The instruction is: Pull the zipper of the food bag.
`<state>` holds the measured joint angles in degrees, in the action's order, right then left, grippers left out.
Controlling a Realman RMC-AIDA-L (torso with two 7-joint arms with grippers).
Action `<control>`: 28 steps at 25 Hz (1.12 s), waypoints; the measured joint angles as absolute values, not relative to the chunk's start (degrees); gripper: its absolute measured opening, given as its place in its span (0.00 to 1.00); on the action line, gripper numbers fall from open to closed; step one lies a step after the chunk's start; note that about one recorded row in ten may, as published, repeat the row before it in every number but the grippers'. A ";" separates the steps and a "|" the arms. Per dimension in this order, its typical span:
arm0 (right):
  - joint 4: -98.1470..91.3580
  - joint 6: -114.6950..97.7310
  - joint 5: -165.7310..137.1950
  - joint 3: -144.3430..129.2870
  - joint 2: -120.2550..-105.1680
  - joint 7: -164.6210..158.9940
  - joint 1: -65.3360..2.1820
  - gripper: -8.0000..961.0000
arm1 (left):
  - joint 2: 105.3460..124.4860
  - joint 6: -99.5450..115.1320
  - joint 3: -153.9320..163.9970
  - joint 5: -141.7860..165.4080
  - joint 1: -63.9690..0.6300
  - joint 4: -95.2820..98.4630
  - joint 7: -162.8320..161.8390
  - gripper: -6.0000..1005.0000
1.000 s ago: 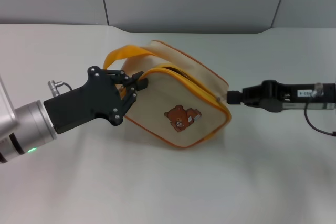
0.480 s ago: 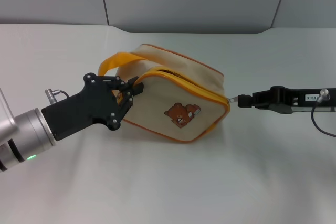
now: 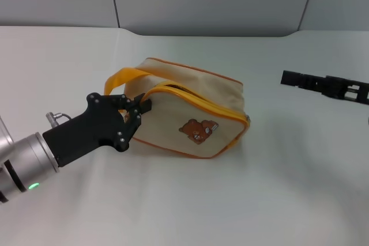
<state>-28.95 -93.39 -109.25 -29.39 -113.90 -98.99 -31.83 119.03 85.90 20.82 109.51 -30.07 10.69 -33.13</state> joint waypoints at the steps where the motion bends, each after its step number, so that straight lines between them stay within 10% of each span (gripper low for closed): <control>1: -28.95 -93.39 -109.25 -29.39 -113.90 -98.99 -31.83 0.26 | 119.03 85.40 20.72 109.50 -29.93 9.99 -33.16 0.16; 11: -28.90 -98.41 -108.20 -30.11 -116.65 -73.34 -30.92 0.58 | 118.85 82.80 19.39 109.50 -27.07 7.24 -33.92 0.17; 20: -28.70 -102.85 -108.54 -36.26 -116.88 -62.74 -30.41 0.87 | 115.49 103.50 24.83 113.01 -25.23 18.18 -54.72 0.50; 28: -27.48 -100.64 -108.57 -45.03 -117.99 -56.98 -29.26 0.87 | 115.66 105.97 38.31 114.14 -25.21 22.18 -59.42 0.80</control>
